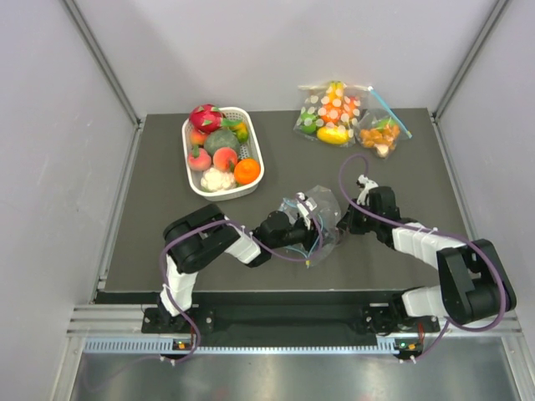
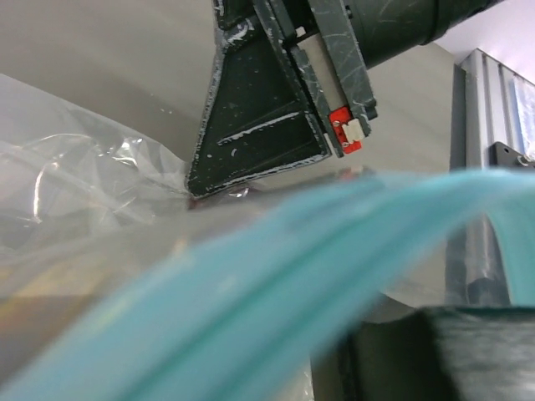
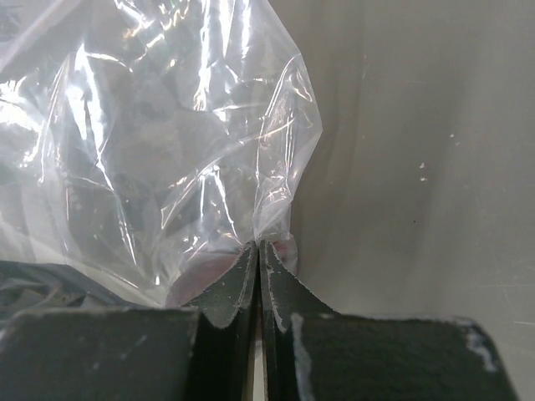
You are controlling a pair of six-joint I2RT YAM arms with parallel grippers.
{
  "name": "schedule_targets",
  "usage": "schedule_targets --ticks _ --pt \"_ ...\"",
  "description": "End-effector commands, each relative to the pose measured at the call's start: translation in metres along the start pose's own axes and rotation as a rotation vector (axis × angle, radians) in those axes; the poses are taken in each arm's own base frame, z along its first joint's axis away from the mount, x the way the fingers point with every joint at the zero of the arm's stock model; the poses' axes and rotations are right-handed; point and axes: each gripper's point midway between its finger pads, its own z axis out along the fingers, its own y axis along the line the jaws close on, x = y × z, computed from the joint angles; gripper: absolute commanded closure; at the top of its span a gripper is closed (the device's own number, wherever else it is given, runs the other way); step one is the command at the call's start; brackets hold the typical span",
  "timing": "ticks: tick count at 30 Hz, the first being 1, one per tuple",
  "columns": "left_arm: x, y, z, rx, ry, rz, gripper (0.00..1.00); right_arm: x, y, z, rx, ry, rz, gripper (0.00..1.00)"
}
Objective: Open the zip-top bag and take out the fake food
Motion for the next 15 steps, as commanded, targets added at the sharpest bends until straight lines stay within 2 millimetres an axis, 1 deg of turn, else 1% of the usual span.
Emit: schedule_targets --ticks 1,5,8,9,11,12,14,15 --pt "-0.016 0.003 0.003 -0.021 -0.073 0.050 0.65 0.007 0.011 -0.005 -0.046 0.014 -0.001 1.00" --pt "-0.013 0.010 -0.002 -0.059 -0.068 0.061 0.68 0.007 0.011 -0.006 -0.050 0.011 -0.001 1.00" --pt "-0.011 0.010 0.003 -0.049 -0.057 0.062 0.69 0.007 0.012 -0.006 -0.053 0.012 -0.002 1.00" --pt "-0.013 0.009 0.005 -0.042 -0.061 0.064 0.69 0.008 0.013 -0.006 -0.055 0.015 -0.001 1.00" --pt "-0.012 0.007 0.009 -0.027 -0.056 0.066 0.68 0.008 0.013 -0.007 -0.056 0.014 -0.002 1.00" --pt "-0.015 0.002 0.013 -0.014 -0.063 0.072 0.68 0.009 0.012 -0.006 -0.055 0.016 -0.001 1.00" --pt "-0.011 0.001 0.017 -0.013 -0.046 0.080 0.68 0.009 0.012 -0.006 -0.057 0.019 -0.001 1.00" --pt "-0.012 -0.004 0.022 -0.001 -0.044 0.087 0.67 0.009 0.013 -0.006 -0.060 0.017 0.000 1.00"
